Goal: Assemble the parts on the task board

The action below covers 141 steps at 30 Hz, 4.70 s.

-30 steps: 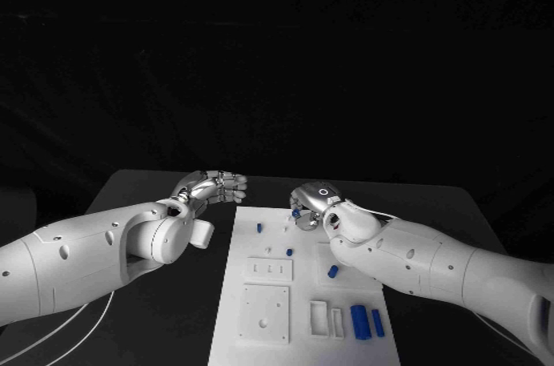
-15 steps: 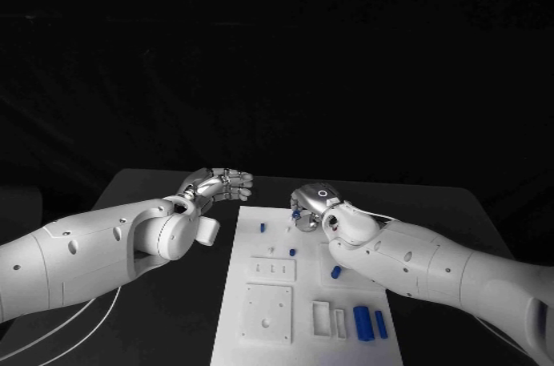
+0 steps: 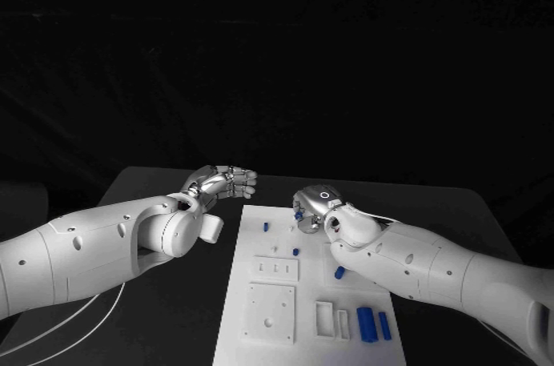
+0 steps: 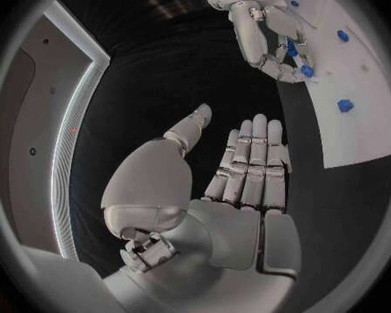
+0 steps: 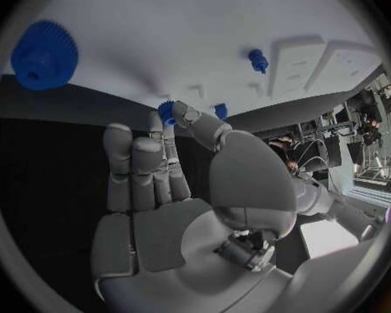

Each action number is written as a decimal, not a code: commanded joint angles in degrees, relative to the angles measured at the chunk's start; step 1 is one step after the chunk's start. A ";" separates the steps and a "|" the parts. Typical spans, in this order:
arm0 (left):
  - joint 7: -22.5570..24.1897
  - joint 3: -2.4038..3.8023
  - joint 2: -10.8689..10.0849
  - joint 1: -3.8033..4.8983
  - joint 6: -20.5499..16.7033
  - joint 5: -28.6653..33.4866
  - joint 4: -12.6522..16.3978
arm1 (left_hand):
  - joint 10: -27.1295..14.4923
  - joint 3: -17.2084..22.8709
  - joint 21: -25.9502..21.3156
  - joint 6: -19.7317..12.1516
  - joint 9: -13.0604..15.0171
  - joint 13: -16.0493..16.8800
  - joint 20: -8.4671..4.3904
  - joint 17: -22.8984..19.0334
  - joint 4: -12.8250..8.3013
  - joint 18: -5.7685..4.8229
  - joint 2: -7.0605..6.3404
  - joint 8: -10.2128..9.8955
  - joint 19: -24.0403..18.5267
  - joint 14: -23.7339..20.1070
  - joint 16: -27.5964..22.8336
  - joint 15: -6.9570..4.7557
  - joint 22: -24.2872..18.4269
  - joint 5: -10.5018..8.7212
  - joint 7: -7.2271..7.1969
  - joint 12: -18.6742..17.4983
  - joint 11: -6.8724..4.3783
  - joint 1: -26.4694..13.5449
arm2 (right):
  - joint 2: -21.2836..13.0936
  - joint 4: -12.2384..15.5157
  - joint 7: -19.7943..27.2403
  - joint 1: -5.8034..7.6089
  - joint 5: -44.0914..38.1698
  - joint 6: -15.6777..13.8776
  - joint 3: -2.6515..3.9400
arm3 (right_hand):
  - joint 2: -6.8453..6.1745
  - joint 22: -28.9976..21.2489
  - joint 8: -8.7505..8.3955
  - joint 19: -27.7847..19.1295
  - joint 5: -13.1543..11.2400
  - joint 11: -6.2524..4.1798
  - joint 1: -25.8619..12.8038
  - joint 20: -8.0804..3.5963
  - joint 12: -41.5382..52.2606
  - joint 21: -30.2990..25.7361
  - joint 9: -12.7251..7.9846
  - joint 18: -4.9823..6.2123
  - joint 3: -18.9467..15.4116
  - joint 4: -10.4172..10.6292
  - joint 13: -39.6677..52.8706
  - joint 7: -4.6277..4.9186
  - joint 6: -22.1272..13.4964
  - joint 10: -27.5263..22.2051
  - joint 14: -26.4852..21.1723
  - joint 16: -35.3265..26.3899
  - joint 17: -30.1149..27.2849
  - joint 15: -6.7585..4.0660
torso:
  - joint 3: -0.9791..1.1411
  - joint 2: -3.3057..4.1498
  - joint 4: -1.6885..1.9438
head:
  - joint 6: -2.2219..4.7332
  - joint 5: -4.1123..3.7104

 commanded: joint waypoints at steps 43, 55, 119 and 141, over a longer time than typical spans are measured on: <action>0.34 0.05 0.66 0.40 0.45 -0.05 0.32 | 0.08 0.22 0.45 0.55 -0.10 -0.13 0.08 0.13 -0.19 0.97 -0.28 -0.32 -0.45 0.02 -0.32 0.13 1.29 0.14 0.47 -0.60 0.50 -0.53 | 1.27 -1.21 -0.17 0.33 -0.87 1.81 -0.06 | -0.20 0.17 0.19 1.31 0.36 0.16 0.39 -1.85 -0.06 0.38 0.29 3.89 0.54 0.05 0.21 0.11 0.43 1.13 -1.87 0.34 -0.19 -1.33 | -0.11 0.12 -0.08 | 0.15 0.39; 0.23 0.05 0.78 0.47 0.36 -0.11 0.19 | -0.01 0.27 0.48 0.51 -0.13 -0.17 0.08 0.14 -0.21 0.97 -0.32 -0.39 -0.48 0.02 -0.35 0.13 1.29 0.14 0.50 -0.74 0.54 -0.47 | 1.56 -1.53 0.04 0.33 -0.45 2.62 -0.07 | -0.14 0.20 0.07 1.22 0.37 0.21 0.27 -1.81 -0.22 0.35 0.32 3.89 0.52 0.04 0.24 0.16 0.31 1.02 -1.92 0.35 -0.27 -1.28 | -0.11 0.10 -0.17 | -0.10 0.51; -0.37 0.05 1.13 0.78 0.47 0.84 0.05 | 0.01 0.35 0.57 0.54 -0.18 -0.20 0.11 0.21 -0.19 0.97 -0.42 -0.51 -0.55 0.04 -0.46 0.15 1.28 0.13 0.48 -1.06 0.51 -0.39 | 3.44 -3.94 -0.08 0.44 0.46 4.80 -0.08 | -0.76 0.44 -1.39 0.45 0.31 1.08 0.24 -1.30 -1.74 -0.13 0.42 3.89 0.74 0.17 0.33 0.93 -1.41 -0.85 -2.11 0.14 -1.21 -0.43 | -0.18 0.12 -0.30 | -0.05 1.15; -0.62 0.05 1.09 0.78 0.50 0.83 -0.13 | -0.06 0.32 0.60 0.47 -0.21 -0.22 0.12 0.23 -0.18 0.97 -0.55 -0.60 -0.59 0.02 -0.50 0.17 1.27 0.12 0.55 -1.19 0.62 -0.43 | 3.60 -4.09 0.49 0.44 3.23 1.79 -0.23 | -3.80 0.06 -4.59 0.55 0.48 3.53 0.62 -0.72 -1.93 -1.64 -0.85 3.89 -0.66 0.92 -2.00 3.33 -6.71 -8.73 -2.36 -0.09 -2.25 1.96 | -0.20 0.12 -0.31 | -0.02 0.91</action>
